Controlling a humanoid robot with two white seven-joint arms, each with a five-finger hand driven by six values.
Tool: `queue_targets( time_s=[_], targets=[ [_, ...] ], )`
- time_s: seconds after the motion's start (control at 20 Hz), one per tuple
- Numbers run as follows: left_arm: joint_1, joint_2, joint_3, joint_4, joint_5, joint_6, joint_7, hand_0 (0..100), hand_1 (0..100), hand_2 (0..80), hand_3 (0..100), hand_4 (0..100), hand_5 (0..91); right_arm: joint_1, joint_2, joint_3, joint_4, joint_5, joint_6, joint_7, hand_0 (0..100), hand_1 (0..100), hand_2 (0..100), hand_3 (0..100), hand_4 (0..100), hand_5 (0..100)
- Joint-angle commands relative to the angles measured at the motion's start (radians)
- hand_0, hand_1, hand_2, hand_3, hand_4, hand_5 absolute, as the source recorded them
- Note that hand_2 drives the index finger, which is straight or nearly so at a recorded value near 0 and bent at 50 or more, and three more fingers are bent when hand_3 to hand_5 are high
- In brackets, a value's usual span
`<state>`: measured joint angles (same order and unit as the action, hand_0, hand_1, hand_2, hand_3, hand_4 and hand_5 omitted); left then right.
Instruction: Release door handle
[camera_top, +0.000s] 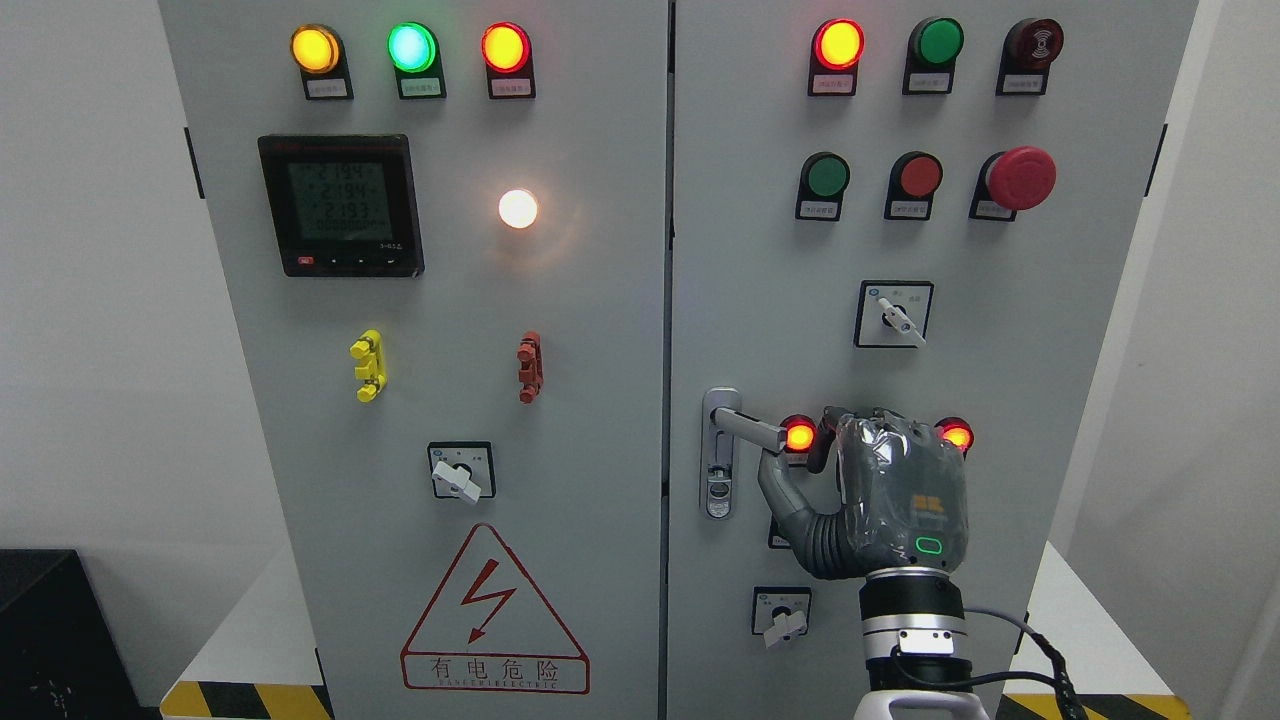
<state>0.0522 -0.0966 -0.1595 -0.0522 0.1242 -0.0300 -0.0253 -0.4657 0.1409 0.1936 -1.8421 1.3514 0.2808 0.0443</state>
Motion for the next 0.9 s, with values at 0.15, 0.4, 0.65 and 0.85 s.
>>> queue_targets(
  time_s=[0.15, 0.4, 0.65, 0.85],
  targets=[
    [0.0, 0.0, 0.0, 0.0, 0.0, 0.002, -0.001, 0, 0, 4.5, 11, 1, 0.0, 0.027, 0.0, 0.007, -0.003, -0.002, 0.001, -0.003, 46, 38, 71, 99, 76, 72],
    [0.0, 0.0, 0.0, 0.0, 0.0, 0.001, -0.001, 0, 0, 4.4, 11, 1, 0.0, 0.054, -0.001, 0.004, -0.04, -0.002, -0.031, -0.017, 46, 37, 71, 98, 75, 72],
    [0.0, 0.0, 0.0, 0.0, 0.0, 0.002, -0.001, 0, 0, 4.5, 11, 1, 0.0, 0.114, -0.001, 0.006, -0.112, -0.002, -0.06, -0.021, 46, 37, 69, 97, 74, 70],
    [0.0, 0.0, 0.0, 0.0, 0.0, 0.001, -0.001, 0, 0, 4.6, 11, 1, 0.0, 0.176, -0.003, -0.008, -0.183, -0.002, -0.104, -0.027, 46, 37, 66, 94, 74, 66]
  ],
)
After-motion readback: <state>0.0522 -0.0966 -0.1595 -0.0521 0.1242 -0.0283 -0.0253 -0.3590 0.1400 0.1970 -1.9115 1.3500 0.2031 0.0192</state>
